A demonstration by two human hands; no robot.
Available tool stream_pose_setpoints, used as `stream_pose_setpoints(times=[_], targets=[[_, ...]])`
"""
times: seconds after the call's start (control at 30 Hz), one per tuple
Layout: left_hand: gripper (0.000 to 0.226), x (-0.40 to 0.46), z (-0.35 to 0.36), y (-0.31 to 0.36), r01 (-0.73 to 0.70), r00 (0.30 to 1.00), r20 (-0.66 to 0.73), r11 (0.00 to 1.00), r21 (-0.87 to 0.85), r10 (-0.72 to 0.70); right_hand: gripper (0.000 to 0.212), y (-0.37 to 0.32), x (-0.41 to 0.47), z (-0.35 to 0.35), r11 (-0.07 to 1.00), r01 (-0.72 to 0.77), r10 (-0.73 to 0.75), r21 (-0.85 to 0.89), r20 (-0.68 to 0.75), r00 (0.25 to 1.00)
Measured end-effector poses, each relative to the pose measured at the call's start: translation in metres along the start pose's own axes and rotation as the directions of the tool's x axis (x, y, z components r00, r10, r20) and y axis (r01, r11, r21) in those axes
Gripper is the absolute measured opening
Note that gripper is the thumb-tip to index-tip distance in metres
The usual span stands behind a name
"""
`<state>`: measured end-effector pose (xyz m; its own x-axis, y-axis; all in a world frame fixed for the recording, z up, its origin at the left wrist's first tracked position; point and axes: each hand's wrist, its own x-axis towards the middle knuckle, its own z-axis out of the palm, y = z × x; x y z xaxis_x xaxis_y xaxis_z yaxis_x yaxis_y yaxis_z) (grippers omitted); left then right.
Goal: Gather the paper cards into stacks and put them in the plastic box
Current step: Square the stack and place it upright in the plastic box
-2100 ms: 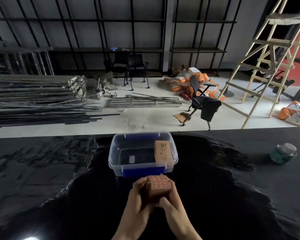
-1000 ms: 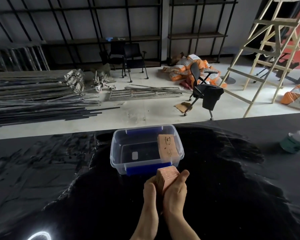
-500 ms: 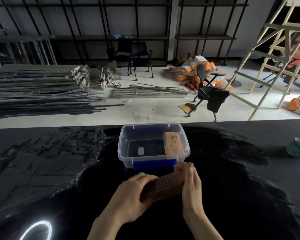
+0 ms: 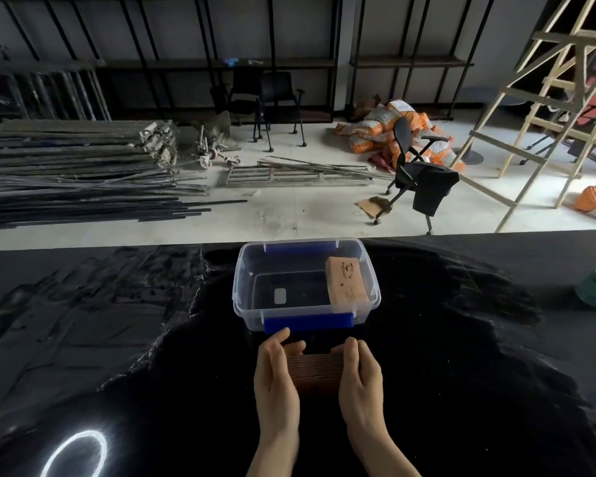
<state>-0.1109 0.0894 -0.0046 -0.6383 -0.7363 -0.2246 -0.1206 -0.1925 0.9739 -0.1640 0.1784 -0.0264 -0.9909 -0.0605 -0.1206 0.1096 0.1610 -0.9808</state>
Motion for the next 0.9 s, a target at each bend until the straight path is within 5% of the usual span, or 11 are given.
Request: stream_pose_setpoints(times=[0.23,0.57,0.9], targets=[[0.027,0.009,0.0,-0.011,-0.127,0.983,-0.103,0.968,0.214,0.151,0.03,0.004,0.0,0.005,0.992,0.053,-0.052,-0.118,0.01,0.999],[0.029,0.011,-0.001,-0.013,-0.079,0.983,-0.148,0.979,0.187,0.107,0.031,0.009,0.001,0.009,0.993,0.064,-0.064,-0.095,0.003,0.998],[0.027,0.003,0.008,0.001,-0.039,0.956,-0.282,0.986,0.16,0.084,0.045,-0.007,-0.003,0.018,0.998,0.047,-0.053,-0.044,-0.158,0.986]])
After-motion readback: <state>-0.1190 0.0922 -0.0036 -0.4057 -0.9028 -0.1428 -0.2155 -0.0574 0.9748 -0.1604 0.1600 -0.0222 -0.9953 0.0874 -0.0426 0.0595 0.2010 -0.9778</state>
